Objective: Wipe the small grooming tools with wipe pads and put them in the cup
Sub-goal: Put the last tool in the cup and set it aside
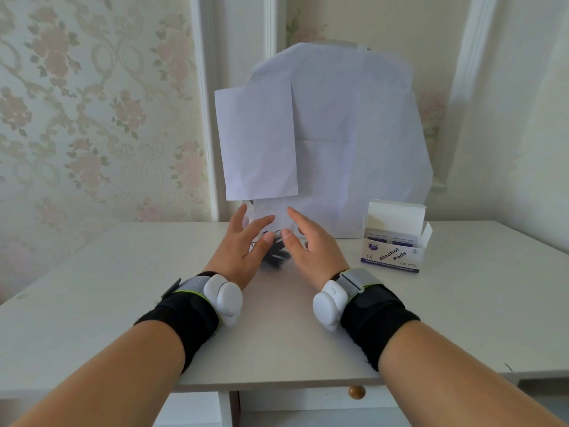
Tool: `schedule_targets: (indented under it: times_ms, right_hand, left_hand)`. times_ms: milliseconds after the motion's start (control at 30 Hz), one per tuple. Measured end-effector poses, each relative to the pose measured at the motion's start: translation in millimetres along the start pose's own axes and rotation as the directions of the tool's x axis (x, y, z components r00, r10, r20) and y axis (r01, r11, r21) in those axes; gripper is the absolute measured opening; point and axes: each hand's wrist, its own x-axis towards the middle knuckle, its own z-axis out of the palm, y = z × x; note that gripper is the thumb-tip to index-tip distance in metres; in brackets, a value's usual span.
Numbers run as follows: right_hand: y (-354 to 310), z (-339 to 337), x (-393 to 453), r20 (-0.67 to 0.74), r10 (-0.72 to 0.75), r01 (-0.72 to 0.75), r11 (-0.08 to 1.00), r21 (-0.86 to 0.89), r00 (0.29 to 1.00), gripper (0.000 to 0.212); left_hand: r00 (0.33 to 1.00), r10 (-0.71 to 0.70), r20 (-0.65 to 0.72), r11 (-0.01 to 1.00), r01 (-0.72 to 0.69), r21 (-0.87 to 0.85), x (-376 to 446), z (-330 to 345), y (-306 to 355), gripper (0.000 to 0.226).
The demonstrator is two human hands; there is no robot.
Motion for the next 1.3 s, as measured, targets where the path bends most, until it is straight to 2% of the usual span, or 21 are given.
schedule_targets:
  times_ms: [133, 333, 500, 633, 767, 967, 1167, 1300]
  right_hand:
    - [-2, 4, 5, -0.003, 0.022, -0.022, 1.000, -0.012, 1.000, 0.050]
    - [1, 5, 10, -0.030, 0.068, -0.069, 0.997, -0.021, 0.997, 0.052]
    - [3, 4, 12, -0.045, 0.089, -0.091, 0.995, -0.049, 0.995, 0.052]
    - [-1, 3, 10, -0.045, 0.101, -0.105, 0.991, -0.084, 0.994, 0.054]
    - [-2, 4, 9, -0.036, 0.098, -0.102, 0.988, -0.112, 0.995, 0.057]
    - [-4, 3, 8, -0.070, 0.081, -0.090, 0.987, -0.130, 0.994, 0.049]
    - [0, -4, 8, -0.206, 0.100, -0.112, 0.993, -0.047, 0.973, 0.032]
    - [-1, -2, 5, -0.246, 0.109, -0.109, 0.994, 0.014, 0.963, 0.028]
  left_hand:
    - [0.997, -0.078, -0.025, 0.997, 0.078, -0.023, 5, 0, -6, 0.051]
    - [0.996, -0.045, -0.080, 0.997, 0.040, -0.058, 13, 6, -8, 0.043]
    - [0.996, -0.028, -0.087, 0.999, 0.024, -0.045, 17, 8, -9, 0.045]
    - [0.996, -0.016, -0.086, 1.000, 0.014, -0.024, 16, 7, -8, 0.059]
    - [0.996, -0.016, -0.088, 1.000, 0.016, 0.001, 14, 8, -5, 0.056]
    - [0.995, -0.041, -0.093, 0.999, 0.040, -0.013, 6, 8, 3, 0.050]
    - [0.997, -0.055, -0.053, 0.998, 0.053, -0.042, -4, 13, 20, 0.051]
    - [0.992, -0.119, -0.034, 0.976, 0.110, -0.190, -15, 14, 27, 0.052]
